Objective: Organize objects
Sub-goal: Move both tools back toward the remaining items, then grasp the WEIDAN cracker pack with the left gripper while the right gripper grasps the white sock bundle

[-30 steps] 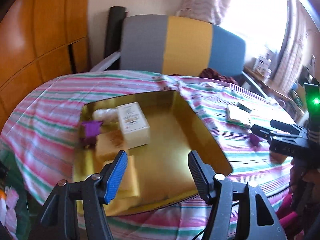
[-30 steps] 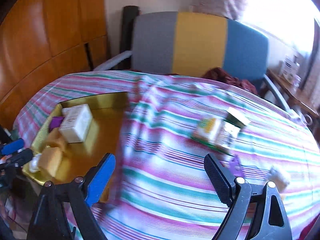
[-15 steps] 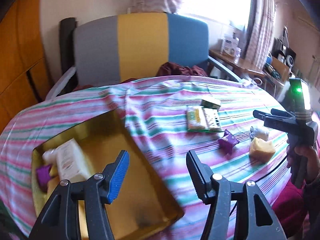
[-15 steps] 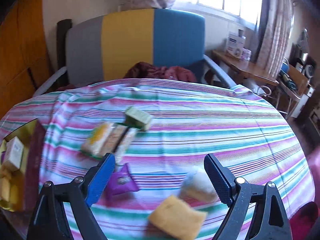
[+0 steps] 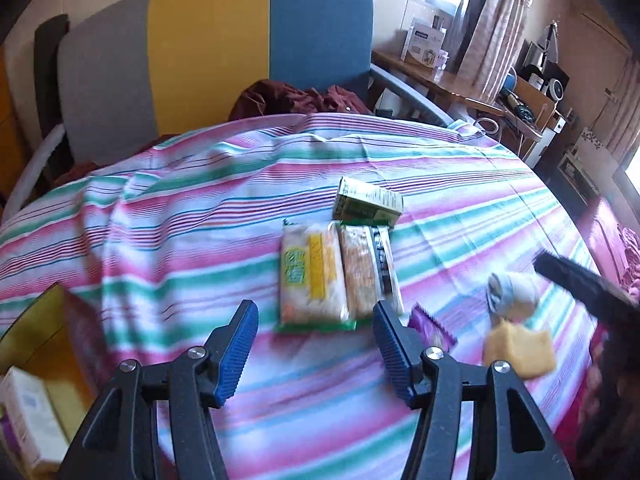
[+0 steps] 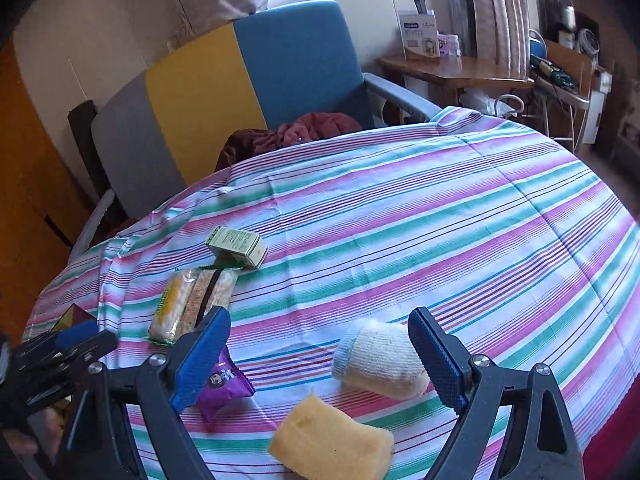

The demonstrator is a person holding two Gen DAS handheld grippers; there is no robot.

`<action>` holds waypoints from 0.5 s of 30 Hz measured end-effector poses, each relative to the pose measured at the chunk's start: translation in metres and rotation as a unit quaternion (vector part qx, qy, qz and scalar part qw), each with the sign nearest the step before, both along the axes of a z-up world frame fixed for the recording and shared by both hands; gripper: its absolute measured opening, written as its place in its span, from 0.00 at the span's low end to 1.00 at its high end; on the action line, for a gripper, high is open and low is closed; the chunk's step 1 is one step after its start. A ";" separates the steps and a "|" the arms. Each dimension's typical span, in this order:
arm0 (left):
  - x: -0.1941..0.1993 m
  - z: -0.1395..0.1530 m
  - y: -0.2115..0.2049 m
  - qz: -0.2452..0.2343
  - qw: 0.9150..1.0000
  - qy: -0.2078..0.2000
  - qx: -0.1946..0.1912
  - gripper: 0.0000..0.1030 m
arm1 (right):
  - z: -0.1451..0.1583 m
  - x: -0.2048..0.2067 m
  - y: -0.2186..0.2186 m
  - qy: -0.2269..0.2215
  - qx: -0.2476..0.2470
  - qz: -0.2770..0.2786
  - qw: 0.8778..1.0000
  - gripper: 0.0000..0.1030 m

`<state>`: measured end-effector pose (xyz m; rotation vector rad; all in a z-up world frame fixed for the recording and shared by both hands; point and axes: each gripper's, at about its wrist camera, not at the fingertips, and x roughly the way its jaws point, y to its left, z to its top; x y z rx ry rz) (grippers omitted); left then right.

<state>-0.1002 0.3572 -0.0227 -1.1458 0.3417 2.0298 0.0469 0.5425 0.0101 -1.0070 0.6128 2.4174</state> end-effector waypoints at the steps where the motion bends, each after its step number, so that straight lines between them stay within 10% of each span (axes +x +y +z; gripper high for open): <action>1: -0.004 -0.004 0.007 0.000 1.000 -0.007 0.002 0.58 | -0.001 -0.001 -0.001 -0.003 -0.003 0.002 1.000 0.88; 15: -0.055 -0.056 0.057 0.023 0.997 -0.063 -0.024 0.55 | -0.010 -0.005 0.004 -0.015 -0.030 0.014 0.999 0.89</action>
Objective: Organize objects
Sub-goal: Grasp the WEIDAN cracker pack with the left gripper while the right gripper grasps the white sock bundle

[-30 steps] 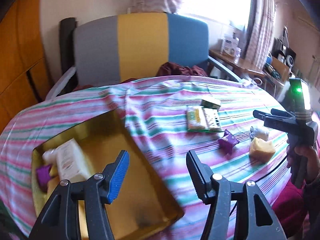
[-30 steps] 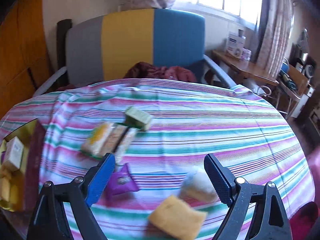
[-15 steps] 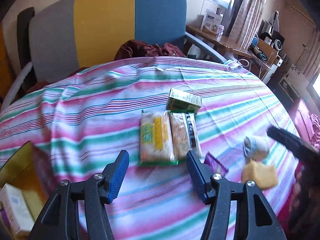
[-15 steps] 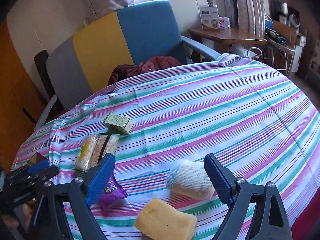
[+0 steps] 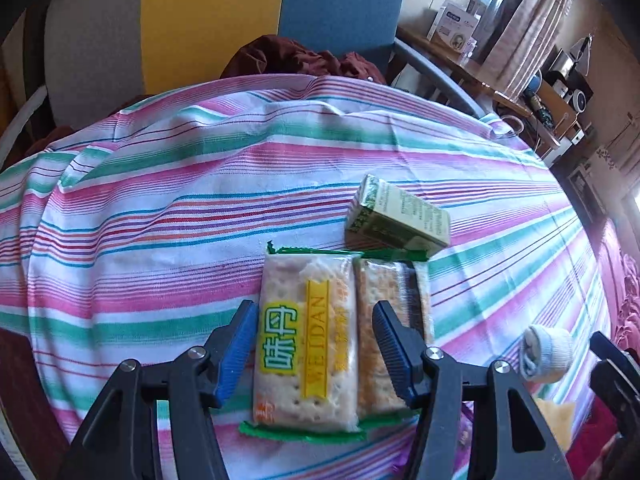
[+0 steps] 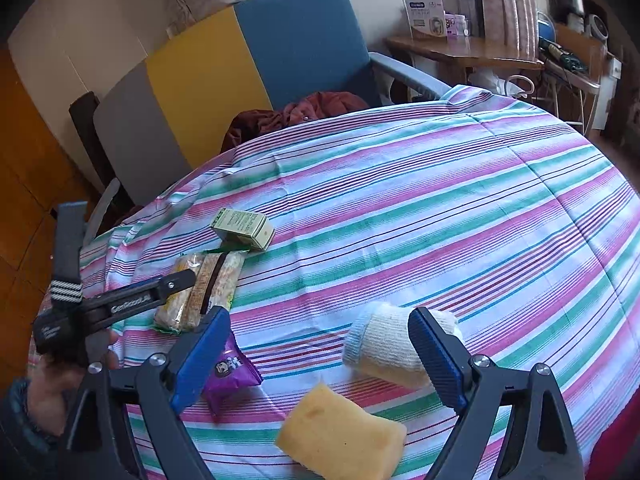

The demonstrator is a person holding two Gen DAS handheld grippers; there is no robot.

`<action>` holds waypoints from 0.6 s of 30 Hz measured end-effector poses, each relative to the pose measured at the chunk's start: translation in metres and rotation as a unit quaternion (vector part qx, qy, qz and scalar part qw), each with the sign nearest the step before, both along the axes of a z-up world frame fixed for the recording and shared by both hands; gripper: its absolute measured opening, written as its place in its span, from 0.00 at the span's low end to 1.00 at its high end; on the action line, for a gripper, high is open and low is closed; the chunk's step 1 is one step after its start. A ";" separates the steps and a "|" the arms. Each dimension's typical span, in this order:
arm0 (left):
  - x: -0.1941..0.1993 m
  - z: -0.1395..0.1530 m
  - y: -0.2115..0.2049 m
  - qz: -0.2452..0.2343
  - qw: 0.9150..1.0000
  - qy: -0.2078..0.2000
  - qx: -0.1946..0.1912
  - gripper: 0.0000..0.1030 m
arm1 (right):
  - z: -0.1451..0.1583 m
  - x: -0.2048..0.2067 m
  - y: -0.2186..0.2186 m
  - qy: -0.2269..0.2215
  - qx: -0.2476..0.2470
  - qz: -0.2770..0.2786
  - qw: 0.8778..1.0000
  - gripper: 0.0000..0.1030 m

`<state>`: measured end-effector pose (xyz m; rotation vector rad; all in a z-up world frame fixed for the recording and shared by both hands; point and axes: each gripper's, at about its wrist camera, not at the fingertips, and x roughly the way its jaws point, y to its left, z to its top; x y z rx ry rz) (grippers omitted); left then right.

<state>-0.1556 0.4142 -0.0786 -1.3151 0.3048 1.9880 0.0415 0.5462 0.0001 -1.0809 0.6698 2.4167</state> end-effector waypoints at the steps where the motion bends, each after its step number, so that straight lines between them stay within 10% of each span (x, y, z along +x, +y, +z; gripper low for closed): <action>1: -0.002 -0.003 -0.002 0.002 1.000 -0.001 0.004 0.47 | 0.000 0.000 0.000 -0.001 0.000 0.001 1.000 0.89; 18: 0.078 -0.002 -0.059 -0.005 0.999 0.037 -0.034 0.43 | -0.004 0.029 0.049 0.020 -0.050 -0.097 0.994 0.88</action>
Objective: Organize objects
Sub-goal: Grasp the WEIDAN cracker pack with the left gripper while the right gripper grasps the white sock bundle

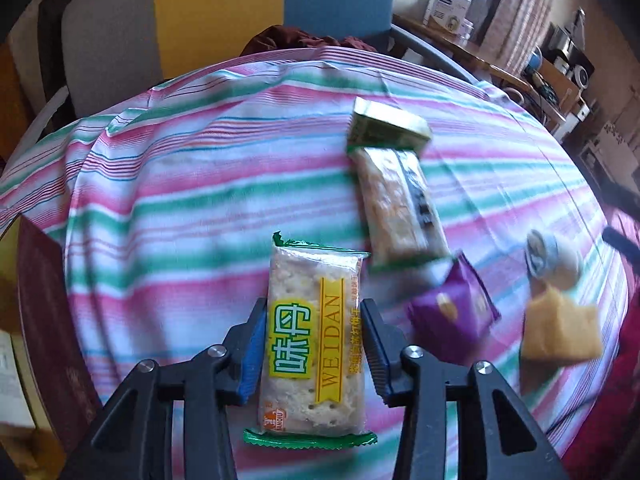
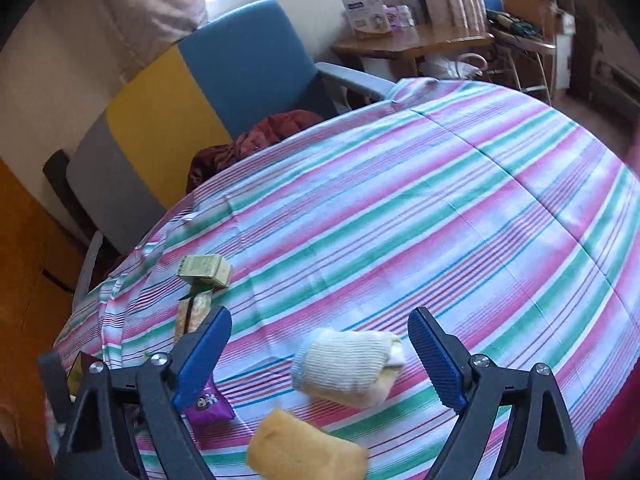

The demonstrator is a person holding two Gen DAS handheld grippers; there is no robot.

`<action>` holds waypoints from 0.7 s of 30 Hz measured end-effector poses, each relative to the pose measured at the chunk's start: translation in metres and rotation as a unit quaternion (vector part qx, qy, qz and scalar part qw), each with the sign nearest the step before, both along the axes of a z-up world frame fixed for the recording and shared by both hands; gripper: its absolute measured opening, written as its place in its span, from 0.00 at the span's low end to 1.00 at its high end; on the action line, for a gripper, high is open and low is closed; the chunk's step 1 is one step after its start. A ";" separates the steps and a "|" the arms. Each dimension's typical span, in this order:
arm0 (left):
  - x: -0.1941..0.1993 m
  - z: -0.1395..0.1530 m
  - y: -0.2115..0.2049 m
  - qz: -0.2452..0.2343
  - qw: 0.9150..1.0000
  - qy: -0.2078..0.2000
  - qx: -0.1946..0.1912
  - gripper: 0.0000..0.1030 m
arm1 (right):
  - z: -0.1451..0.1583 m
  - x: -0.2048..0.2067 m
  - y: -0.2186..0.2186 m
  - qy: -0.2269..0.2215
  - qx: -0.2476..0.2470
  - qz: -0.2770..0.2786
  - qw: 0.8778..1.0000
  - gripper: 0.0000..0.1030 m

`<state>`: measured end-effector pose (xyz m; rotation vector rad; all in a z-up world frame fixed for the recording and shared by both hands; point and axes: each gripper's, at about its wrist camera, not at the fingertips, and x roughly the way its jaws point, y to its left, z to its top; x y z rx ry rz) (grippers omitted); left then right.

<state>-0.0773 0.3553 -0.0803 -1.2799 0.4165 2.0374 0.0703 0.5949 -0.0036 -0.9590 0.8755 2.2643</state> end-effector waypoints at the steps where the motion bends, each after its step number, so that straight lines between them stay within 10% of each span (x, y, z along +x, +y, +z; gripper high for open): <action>1: 0.007 -0.001 -0.003 -0.004 1.000 0.005 -0.001 0.43 | -0.004 -0.001 0.002 -0.008 -0.008 0.001 1.000 0.88; 17: 0.061 -0.007 -0.032 -0.027 0.998 0.052 0.028 0.43 | -0.055 -0.032 -0.003 -0.144 -0.006 0.042 0.989 0.95; 21: 0.063 -0.009 -0.032 -0.027 0.997 0.064 0.038 0.43 | -0.063 -0.036 -0.008 -0.166 0.001 0.061 0.984 0.74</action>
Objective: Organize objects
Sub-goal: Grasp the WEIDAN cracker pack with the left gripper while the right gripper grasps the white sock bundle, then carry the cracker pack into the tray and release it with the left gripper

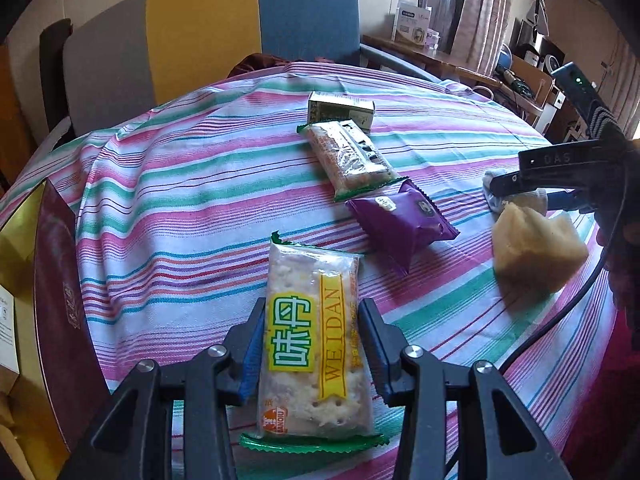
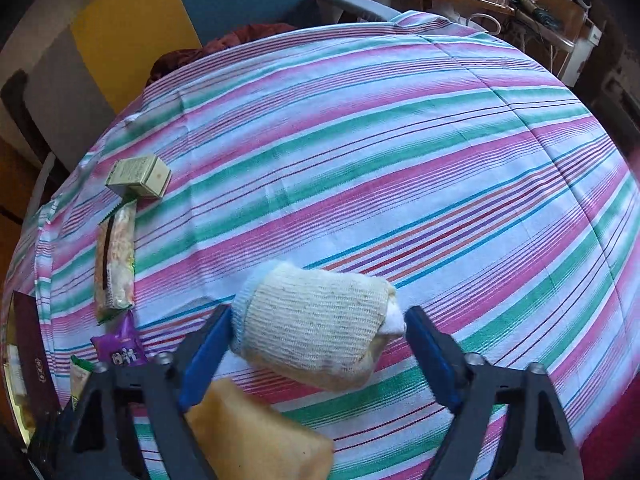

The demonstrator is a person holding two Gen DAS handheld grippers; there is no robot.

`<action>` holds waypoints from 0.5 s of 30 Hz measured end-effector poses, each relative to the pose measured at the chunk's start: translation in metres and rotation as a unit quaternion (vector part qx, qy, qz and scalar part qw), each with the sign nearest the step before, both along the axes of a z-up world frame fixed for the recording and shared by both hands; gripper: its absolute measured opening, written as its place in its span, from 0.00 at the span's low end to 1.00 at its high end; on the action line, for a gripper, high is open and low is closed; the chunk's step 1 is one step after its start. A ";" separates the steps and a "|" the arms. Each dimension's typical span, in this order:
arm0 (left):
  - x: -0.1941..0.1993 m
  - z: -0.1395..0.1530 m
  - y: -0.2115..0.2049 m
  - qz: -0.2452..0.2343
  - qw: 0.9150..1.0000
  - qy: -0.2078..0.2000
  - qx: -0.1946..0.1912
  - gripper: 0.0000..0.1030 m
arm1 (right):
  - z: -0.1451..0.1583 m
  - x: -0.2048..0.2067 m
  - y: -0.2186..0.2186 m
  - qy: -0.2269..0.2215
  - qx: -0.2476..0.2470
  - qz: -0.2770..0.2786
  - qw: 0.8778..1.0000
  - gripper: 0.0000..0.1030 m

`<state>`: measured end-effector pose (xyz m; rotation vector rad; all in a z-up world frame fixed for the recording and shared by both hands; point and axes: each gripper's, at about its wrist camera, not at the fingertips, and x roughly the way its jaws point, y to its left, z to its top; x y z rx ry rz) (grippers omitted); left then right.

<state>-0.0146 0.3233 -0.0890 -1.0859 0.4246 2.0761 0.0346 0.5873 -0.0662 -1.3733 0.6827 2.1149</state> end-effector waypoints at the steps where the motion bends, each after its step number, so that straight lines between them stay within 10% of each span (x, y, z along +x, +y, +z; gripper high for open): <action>1: 0.001 -0.001 0.000 -0.001 1.000 0.005 0.002 0.43 | 0.001 -0.001 -0.003 -0.003 0.010 0.006 1.000 0.73; 15: 0.007 -0.004 0.000 -0.008 0.999 0.031 0.005 0.45 | -0.002 0.000 -0.005 -0.018 0.021 0.010 1.000 0.71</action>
